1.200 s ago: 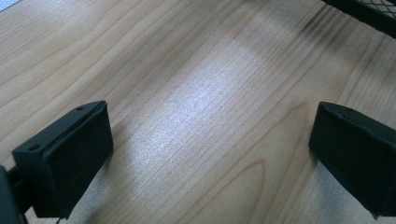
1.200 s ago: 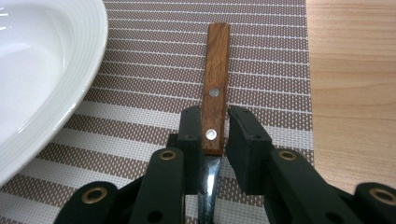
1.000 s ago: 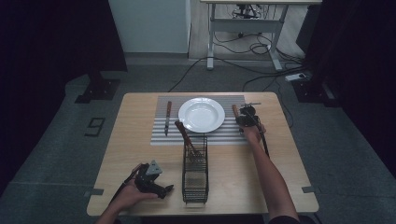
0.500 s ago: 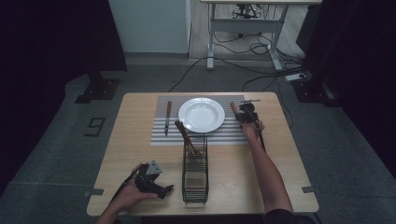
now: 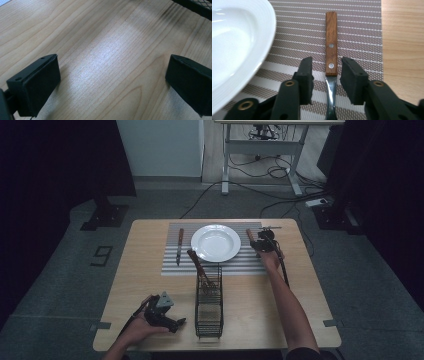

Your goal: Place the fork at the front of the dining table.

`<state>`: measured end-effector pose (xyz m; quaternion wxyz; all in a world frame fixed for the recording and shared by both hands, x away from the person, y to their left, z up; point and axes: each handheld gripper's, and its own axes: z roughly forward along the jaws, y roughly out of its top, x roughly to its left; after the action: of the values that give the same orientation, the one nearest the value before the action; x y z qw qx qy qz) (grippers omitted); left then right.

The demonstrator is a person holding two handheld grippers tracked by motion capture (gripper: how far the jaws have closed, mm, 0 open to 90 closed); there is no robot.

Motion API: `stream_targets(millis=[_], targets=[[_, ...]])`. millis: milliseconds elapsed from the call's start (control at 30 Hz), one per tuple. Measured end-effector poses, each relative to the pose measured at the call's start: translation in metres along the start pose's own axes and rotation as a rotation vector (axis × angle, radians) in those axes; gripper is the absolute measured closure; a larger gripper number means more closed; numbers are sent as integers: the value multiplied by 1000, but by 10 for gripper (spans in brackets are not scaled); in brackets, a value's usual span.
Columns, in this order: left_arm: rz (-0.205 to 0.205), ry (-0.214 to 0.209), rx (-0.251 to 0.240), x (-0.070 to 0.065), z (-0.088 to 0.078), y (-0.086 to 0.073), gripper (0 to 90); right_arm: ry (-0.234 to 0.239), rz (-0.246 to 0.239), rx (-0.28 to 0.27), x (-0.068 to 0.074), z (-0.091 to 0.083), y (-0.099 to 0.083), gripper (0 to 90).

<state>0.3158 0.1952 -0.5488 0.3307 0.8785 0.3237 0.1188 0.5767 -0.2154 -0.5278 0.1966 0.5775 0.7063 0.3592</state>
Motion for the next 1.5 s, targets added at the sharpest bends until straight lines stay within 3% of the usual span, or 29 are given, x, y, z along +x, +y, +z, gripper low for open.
stream_targets(millis=[200, 300, 400, 533, 767, 1067, 1500], targets=[[1, 0, 0, 0, 0, 0, 0, 40, -18, -24, -2, -21, -1, 549], [1, -1, 0, 0, 0, 0, 0, 57, -48, 21, -4, -30, -5, 531], [1, -1, 0, 0, 0, 0, 0, 51, -62, 9, -8, -37, -13, 533], [2, -4, -1, 0, 0, 0, 0, 76, -86, 63, -15, -42, -28, 511], [3, -4, 0, 0, 1, 1, 0, 101, -105, 109, -16, -39, -45, 503], [1, -3, 0, -1, 1, 1, 0, 103, -127, 92, -7, -38, -50, 508], [-1, -2, -1, -1, 1, 1, 0, 144, -104, 86, -7, -41, -53, 511]])
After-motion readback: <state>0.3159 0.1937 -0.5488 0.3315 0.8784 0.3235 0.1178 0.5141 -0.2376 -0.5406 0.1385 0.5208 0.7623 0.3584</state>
